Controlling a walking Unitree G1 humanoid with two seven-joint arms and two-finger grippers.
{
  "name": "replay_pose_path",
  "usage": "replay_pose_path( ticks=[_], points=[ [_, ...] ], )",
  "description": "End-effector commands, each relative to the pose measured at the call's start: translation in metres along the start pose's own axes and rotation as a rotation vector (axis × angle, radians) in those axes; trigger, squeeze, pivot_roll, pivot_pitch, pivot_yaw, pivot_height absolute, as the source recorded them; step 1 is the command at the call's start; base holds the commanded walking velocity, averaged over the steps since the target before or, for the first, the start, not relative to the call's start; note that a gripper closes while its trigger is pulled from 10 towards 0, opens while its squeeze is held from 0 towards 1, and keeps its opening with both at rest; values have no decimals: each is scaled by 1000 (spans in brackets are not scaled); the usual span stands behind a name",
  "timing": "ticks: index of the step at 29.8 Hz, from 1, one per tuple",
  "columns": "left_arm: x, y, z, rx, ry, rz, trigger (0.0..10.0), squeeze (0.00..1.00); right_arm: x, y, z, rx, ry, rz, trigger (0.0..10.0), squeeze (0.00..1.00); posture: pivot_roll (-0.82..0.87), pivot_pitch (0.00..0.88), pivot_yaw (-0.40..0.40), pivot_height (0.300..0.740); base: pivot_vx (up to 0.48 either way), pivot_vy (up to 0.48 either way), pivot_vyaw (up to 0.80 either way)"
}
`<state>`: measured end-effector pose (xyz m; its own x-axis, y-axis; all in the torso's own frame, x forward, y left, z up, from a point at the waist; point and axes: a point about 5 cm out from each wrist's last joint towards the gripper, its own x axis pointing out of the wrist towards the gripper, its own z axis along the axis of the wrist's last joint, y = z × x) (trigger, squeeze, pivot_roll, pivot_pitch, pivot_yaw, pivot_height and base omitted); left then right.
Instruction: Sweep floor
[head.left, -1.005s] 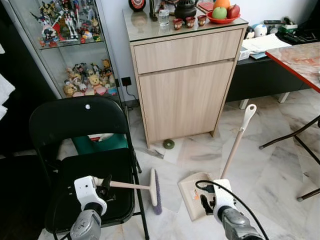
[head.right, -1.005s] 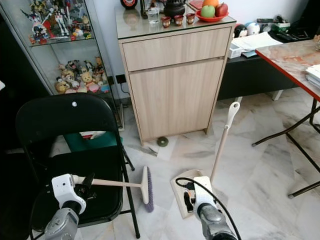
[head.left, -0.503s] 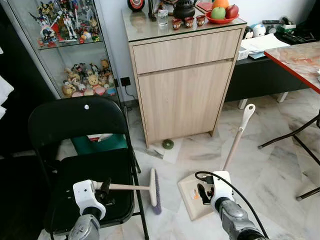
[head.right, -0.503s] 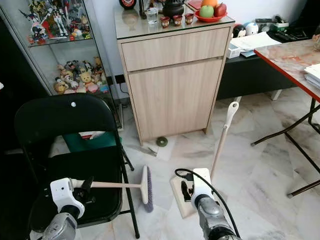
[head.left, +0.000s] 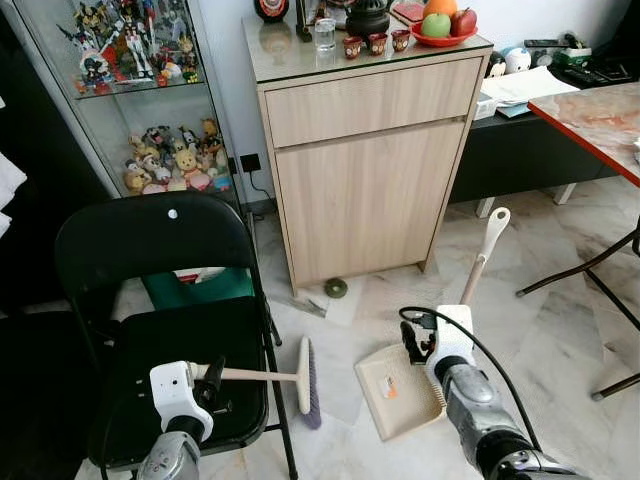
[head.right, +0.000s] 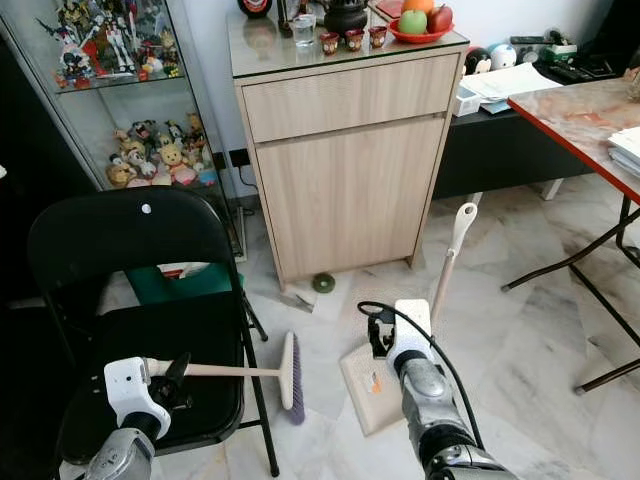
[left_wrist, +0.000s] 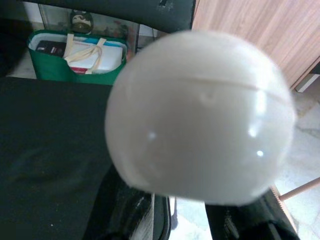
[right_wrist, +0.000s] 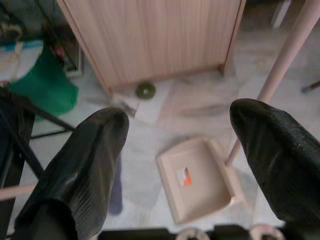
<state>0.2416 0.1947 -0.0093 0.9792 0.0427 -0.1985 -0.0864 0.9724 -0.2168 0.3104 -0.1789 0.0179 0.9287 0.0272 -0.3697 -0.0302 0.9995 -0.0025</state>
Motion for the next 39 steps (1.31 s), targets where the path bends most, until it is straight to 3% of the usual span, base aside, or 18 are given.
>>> replay_pose_path(
  ticks=[1,6,10,18,39],
  points=[
    [-6,11,-3,22,13,51,10000,0,2,2,8,11,-43,10,10000,0,-282,35,90,740,0,0,0],
    [-7,12,-2,41,9,57,10000,0,1,14,19,-42,-132,93,10000,0,-282,43,96,740,0,0,0],
    [-10,15,-2,51,7,64,10000,0,0,15,22,-13,-171,90,10000,0,-286,51,101,740,0,0,0],
    [-11,16,-1,81,4,63,10000,0,1,18,24,-9,-174,101,10000,0,-279,55,100,740,0,0,0],
    [-13,16,0,89,0,78,10000,0,6,20,37,-17,-189,118,10000,0,-276,52,98,740,0,-282,0]
  ],
)
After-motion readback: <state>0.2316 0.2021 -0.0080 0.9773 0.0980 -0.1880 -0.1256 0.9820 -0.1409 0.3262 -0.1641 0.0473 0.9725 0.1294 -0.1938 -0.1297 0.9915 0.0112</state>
